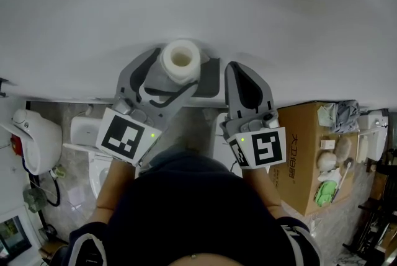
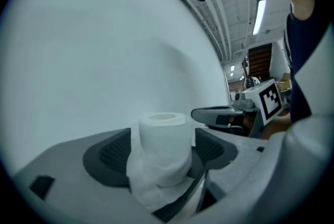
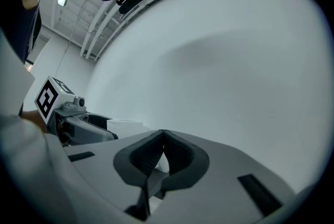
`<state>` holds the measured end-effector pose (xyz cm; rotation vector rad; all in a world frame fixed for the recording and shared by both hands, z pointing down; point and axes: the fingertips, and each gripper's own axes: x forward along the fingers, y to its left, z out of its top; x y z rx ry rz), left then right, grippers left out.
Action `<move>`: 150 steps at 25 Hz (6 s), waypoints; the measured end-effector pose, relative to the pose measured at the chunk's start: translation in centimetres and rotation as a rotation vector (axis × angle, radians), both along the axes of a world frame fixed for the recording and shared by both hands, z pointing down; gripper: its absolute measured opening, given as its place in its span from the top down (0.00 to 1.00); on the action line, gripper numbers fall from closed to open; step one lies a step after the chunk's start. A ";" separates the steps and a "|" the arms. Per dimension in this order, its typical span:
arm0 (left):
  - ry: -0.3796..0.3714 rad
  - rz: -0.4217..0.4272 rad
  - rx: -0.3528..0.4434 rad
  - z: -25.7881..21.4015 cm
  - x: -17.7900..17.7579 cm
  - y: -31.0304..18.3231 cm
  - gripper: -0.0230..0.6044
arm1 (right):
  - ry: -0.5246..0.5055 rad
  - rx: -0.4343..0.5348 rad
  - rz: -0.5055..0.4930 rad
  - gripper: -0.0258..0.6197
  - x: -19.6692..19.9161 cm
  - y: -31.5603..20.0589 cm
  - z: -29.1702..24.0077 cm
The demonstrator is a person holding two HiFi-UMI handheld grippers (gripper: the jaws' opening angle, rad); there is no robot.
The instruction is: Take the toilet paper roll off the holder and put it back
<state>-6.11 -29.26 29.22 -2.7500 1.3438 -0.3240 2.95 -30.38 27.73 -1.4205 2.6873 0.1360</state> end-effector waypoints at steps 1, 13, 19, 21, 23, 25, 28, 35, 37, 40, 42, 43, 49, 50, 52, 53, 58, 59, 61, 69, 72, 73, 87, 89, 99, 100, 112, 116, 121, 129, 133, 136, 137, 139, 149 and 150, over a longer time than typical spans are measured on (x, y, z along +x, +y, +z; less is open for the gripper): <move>-0.005 0.003 -0.005 0.0 0.0 -0.1 0.38 | 0.002 -0.003 0.001 0.94 -0.1 0.0 0.0; -0.081 0.048 -0.034 1.0 0.1 -0.9 0.38 | -0.001 -0.018 0.050 0.94 0.3 0.3 0.4; -0.037 0.047 -0.063 0.9 0.7 -0.9 0.38 | -0.001 -0.014 0.059 0.94 0.3 0.5 0.3; -0.043 0.058 -0.060 0.9 1.0 -1.0 0.38 | -0.003 -0.010 0.065 0.94 0.3 0.5 0.3; -0.055 0.077 -0.049 0.9 1.3 -1.2 0.38 | -0.006 -0.012 0.075 0.94 0.6 0.4 0.3; -0.059 0.078 -0.057 1.1 1.3 -1.4 0.38 | -0.011 -0.015 0.084 0.94 0.8 0.3 0.4; -0.058 0.075 -0.079 1.6 1.3 -1.8 0.38 | -0.007 -0.019 0.091 0.94 1.0 0.3 0.5; -0.067 0.069 -0.093 1.7 1.3 -1.9 0.38 | -0.009 -0.019 0.100 0.94 1.1 0.4 0.3; -0.042 0.064 -0.094 1.5 1.1 -2.1 0.38 | -0.004 -0.029 0.103 0.94 1.1 0.4 0.6; -0.011 0.064 -0.093 1.3 1.0 -2.2 0.41 | -0.007 -0.022 0.109 0.94 1.2 0.5 0.5; -0.017 0.063 -0.087 1.2 0.9 -2.1 0.44 | -0.006 -0.019 0.113 0.94 1.2 0.7 0.4; -0.021 0.061 -0.083 1.2 0.9 -2.1 0.47 | -0.006 -0.019 0.114 0.94 1.1 0.8 0.4; -0.023 0.060 -0.079 1.3 0.8 -2.1 0.49 | 0.002 -0.025 0.128 0.94 1.1 1.3 0.6; -0.022 0.058 -0.076 1.2 0.8 -2.0 0.49 | 0.002 -0.024 0.130 0.94 1.1 1.4 0.6; -0.017 0.059 -0.071 1.0 0.9 -1.8 0.49 | 0.002 -0.022 0.133 0.94 1.1 1.7 0.5; -0.014 0.061 -0.070 0.9 0.9 -1.7 0.49 | 0.004 -0.020 0.132 0.94 1.1 1.7 0.4; 0.005 0.062 -0.040 -0.5 0.4 -0.8 0.49 | 0.001 -0.006 0.128 0.94 0.8 2.4 0.1; 0.007 0.061 -0.032 -0.9 0.3 -0.6 0.49 | 0.001 -0.005 0.128 0.94 0.8 2.6 0.1; 0.013 0.060 -0.019 -1.6 0.0 -0.1 0.49 | -0.003 0.000 0.127 0.94 0.7 2.8 -0.1; 0.039 0.048 0.022 -4.3 -1.6 1.6 0.49 | -0.005 0.011 0.113 0.94 -0.7 3.5 -0.7; 0.040 0.049 0.032 -4.9 -1.5 1.8 0.49 | -0.006 0.012 0.109 0.94 -0.5 3.3 -0.6; 0.042 0.047 0.035 -5.1 -1.9 1.8 0.49 | -0.006 0.014 0.108 0.94 -0.8 3.3 -0.7; 0.040 -0.045 0.052 -5.9 -5.5 2.1 0.49 | 0.005 0.019 0.090 0.94 -1.0 2.9 -1.0; 0.043 -0.066 0.052 -5.8 -6.0 2.0 0.49 | 0.003 0.019 0.088 0.94 -0.9 2.9 -0.9; 0.049 -0.165 0.051 -5.6 -9.6 1.9 0.49 | 0.003 0.021 0.082 0.94 -1.3 2.8 -1.0; 0.050 -0.173 0.050 -5.6 -9.8 1.9 0.49 | 0.002 0.023 0.083 0.94 -1.2 2.8 -1.0; 0.049 -0.239 0.036 -4.7 -12.2 2.0 0.49 | -0.002 0.026 0.090 0.94 -1.3 2.7 -1.1; 0.050 -0.252 0.031 -4.5 -12.8 2.3 0.49 | -0.003 0.026 0.089 0.94 -1.5 2.8 -1.2; 0.052 -0.260 0.027 -4.4 -13.1 2.4 0.49 | -0.004 0.028 0.085 0.94 -1.6 2.9 -1.3; 0.052 -0.265 0.031 -4.4 -13.4 2.6 0.49 | -0.002 0.025 0.084 0.94 -1.8 3.1 -1.1; 0.052 -0.262 0.033 -4.5 -13.3 2.7 0.49 | 0.001 0.025 0.085 0.94 -1.7 3.1 -1.1; 0.050 -0.259 0.035 -4.6 -13.3 2.6 0.49 | 0.003 0.026 0.087 0.94 -1.6 3.2 -1.1; 0.049 -0.258 0.036 -4.6 -13.3 2.7 0.49 | 0.002 0.026 0.087 0.94 -1.6 3.2 -1.1; 0.047 -0.255 0.038 -4.7 -13.2 2.7 0.49 | 0.002 0.028 0.089 0.94 -1.5 3.3 -1.1; 0.038 -0.238 0.049 -5.1 -12.5 3.0 0.49 | -0.001 0.034 0.096 0.94 -1.1 3.9 -1.3; 0.038 -0.235 0.050 -5.2 -12.4 3.1 0.49 | -0.003 0.035 0.098 0.94 -1.0 4.0 -1.3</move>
